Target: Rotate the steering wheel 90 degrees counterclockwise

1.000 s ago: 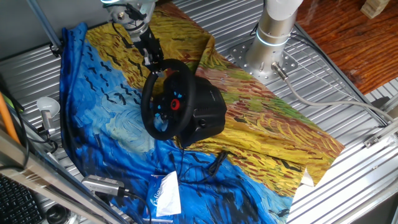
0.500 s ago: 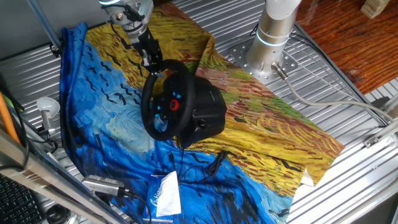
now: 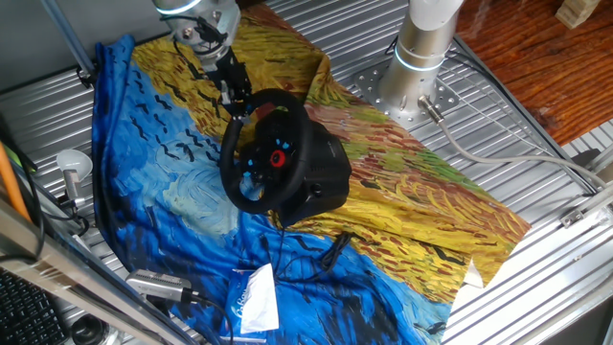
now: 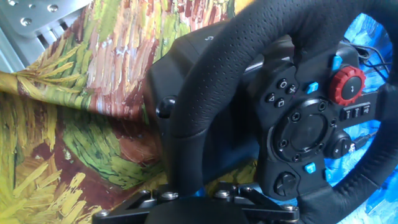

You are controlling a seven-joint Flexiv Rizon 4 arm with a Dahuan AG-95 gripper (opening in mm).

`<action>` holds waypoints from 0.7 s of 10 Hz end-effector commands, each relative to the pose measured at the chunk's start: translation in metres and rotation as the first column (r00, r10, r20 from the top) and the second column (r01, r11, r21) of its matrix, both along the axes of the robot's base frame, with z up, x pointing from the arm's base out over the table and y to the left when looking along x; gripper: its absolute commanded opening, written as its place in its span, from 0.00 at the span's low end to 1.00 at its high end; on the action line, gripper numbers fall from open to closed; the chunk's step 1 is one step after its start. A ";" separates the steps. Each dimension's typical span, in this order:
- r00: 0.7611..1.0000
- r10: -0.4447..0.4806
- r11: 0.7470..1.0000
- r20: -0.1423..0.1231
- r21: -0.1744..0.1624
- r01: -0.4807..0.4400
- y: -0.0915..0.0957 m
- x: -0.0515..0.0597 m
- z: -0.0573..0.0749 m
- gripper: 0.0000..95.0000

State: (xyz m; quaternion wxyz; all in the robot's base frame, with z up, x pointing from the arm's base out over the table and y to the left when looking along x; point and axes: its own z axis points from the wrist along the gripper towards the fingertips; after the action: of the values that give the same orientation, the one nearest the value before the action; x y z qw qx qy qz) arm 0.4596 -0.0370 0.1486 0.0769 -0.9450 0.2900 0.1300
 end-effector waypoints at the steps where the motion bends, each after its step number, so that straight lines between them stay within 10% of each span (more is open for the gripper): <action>1: 1.000 0.001 1.000 -0.003 -0.006 -0.001 0.000 -0.001 0.001 0.40; 4: 0.999 -0.029 0.999 -0.030 -0.036 0.028 0.003 0.000 0.008 0.40; 5: 0.999 -0.034 0.997 -0.034 -0.067 0.031 0.007 0.000 0.016 0.60; 7: 0.998 -0.048 0.993 -0.035 -0.109 0.044 0.011 0.001 0.026 0.60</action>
State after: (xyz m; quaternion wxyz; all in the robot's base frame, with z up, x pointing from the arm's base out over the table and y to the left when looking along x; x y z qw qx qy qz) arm 0.4627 -0.0258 0.1732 0.0238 -0.9388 0.3180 0.1302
